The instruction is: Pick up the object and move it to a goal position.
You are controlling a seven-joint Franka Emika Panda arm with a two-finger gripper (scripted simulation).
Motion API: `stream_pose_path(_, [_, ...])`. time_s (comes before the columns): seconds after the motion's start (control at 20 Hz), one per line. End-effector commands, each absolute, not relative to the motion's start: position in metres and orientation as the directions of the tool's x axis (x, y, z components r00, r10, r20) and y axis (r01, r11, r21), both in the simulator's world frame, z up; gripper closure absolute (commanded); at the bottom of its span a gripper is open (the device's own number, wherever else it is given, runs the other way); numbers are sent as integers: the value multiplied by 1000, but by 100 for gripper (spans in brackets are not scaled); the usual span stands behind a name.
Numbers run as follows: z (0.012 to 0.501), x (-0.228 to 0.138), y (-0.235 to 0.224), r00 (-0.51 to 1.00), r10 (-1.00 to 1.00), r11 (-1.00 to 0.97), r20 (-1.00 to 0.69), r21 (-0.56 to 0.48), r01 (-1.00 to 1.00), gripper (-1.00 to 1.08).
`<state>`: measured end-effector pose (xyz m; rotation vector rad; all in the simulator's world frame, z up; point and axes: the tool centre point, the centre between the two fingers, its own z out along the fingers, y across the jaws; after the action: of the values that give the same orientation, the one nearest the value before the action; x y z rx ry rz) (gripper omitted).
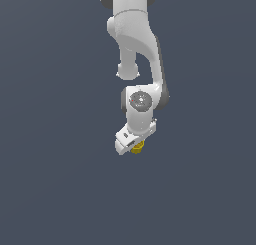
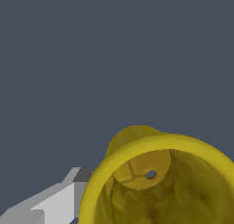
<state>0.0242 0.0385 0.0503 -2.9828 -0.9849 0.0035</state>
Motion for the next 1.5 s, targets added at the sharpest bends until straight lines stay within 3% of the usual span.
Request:
stream_pose_path(0.0, [58, 25, 37, 804, 595, -804, 0, 0, 595, 108])
stream_pose_path(0.5, [129, 26, 23, 803, 596, -803, 0, 0, 596, 108])
stream_pose_path(1.45, [345, 32, -21, 802, 597, -802, 1, -1, 597, 108])
